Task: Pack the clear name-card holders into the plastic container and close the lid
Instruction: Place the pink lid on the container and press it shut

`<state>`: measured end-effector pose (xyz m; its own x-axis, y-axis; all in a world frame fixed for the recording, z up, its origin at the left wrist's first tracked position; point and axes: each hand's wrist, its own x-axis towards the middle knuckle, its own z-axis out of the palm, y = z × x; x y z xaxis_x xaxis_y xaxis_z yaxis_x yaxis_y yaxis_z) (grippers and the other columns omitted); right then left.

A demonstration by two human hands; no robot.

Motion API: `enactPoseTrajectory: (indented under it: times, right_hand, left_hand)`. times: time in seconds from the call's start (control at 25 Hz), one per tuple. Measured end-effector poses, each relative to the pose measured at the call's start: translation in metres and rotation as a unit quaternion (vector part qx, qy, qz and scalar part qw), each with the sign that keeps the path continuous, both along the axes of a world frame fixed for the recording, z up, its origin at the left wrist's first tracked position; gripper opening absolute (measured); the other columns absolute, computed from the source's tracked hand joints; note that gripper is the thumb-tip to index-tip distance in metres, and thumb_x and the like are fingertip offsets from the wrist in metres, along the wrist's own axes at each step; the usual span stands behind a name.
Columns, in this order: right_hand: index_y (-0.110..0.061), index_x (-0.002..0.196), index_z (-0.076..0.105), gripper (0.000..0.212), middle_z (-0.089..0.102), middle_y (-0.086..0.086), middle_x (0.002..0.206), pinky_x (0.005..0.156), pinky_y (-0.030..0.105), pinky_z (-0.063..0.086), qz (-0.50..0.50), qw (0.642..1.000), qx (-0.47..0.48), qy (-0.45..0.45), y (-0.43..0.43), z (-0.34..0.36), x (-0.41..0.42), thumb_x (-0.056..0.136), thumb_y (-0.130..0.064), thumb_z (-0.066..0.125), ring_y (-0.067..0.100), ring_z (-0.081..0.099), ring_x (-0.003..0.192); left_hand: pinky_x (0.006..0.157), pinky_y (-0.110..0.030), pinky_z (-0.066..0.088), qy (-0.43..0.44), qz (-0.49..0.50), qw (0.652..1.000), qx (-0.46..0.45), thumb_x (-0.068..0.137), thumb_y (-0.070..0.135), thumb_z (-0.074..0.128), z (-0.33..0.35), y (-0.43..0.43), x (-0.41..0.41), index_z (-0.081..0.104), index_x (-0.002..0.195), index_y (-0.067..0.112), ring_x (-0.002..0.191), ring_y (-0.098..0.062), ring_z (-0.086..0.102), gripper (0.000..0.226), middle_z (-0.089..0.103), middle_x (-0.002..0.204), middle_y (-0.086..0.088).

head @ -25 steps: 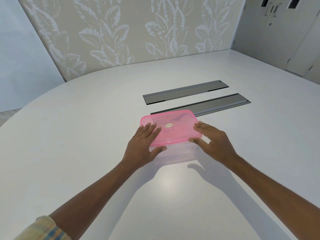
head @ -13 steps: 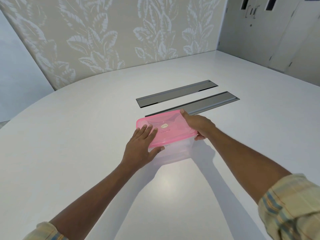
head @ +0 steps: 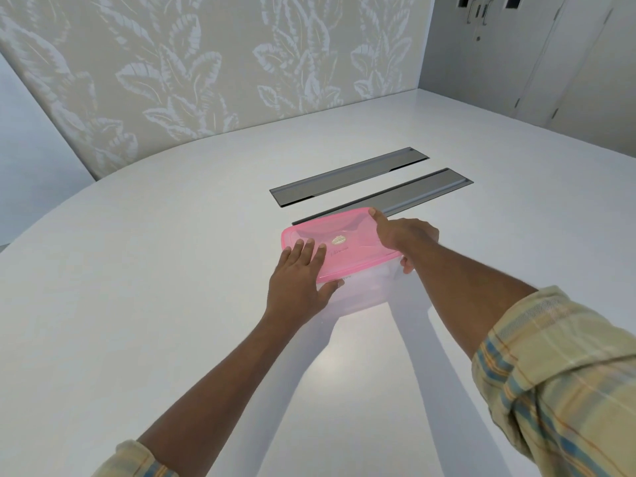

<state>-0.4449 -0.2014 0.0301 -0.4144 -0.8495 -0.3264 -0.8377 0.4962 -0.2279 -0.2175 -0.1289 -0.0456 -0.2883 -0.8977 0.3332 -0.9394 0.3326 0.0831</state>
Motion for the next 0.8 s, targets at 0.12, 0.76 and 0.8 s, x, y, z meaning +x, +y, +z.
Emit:
enactPoseTrajectory:
  times: [0.12,0.76,0.8]
  right_hand:
    - [-0.010,0.091,0.075,0.119,0.075,0.011,0.061,0.087,0.031,0.053,-0.005,1.000,-0.007,0.021,0.001,0.000,0.003,0.077,-0.093,-0.010,0.027,0.076,0.073]
    - [-0.044,0.127,0.059,0.053,0.071,0.002,0.052,0.073,0.035,0.048,-0.083,0.986,-0.139,-0.046,-0.010,-0.042,-0.011,0.091,-0.036,0.021,0.024,0.070,0.070]
    - [-0.045,0.129,0.058,0.053,0.071,0.002,0.058,0.077,0.036,0.050,-0.089,0.984,-0.147,-0.054,-0.009,-0.045,-0.013,0.091,-0.036,0.023,0.024,0.071,0.072]
  left_hand:
    - [0.133,-0.045,0.020,-0.005,0.006,1.000,0.014,0.099,0.072,0.046,-0.001,-0.001,-0.002,0.041,0.162,0.018,0.160,-0.030,0.032,0.083,0.040,0.168,-0.011]
    - [0.132,-0.052,0.023,0.035,-0.016,0.999,-0.022,0.099,0.065,0.054,-0.013,0.001,-0.002,0.046,0.159,0.008,0.157,-0.038,0.037,0.083,0.044,0.164,-0.020]
    - [0.131,-0.053,0.024,0.037,-0.016,0.999,-0.029,0.100,0.065,0.053,-0.014,0.002,-0.002,0.047,0.158,0.006,0.156,-0.038,0.038,0.083,0.046,0.163,-0.021]
